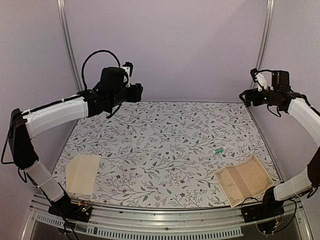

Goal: Place the letter into the envelope and seal it

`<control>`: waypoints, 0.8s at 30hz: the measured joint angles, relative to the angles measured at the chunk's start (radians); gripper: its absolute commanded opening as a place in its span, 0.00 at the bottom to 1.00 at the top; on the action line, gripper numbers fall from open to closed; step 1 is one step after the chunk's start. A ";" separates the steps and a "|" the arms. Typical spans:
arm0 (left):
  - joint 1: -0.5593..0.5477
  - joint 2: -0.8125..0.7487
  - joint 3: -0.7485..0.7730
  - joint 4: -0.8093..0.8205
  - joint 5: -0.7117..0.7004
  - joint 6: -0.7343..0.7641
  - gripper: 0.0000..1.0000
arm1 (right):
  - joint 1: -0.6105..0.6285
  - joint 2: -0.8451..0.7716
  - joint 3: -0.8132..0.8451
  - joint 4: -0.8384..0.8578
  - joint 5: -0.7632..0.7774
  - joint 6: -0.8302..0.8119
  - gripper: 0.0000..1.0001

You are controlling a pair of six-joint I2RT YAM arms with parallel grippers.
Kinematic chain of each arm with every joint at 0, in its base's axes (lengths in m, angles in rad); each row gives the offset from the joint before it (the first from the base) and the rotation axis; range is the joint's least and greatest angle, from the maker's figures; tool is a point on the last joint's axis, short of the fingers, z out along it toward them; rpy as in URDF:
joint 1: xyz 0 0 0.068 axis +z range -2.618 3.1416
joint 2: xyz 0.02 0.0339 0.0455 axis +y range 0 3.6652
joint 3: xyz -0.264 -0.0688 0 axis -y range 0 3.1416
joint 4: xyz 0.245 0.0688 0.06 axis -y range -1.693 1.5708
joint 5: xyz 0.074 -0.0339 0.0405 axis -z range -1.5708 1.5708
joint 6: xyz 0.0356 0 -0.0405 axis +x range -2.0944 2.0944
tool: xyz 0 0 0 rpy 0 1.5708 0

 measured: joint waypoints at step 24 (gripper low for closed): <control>-0.184 0.120 0.000 -0.102 0.375 -0.236 0.67 | -0.018 -0.212 -0.218 -0.735 -0.145 -0.916 0.19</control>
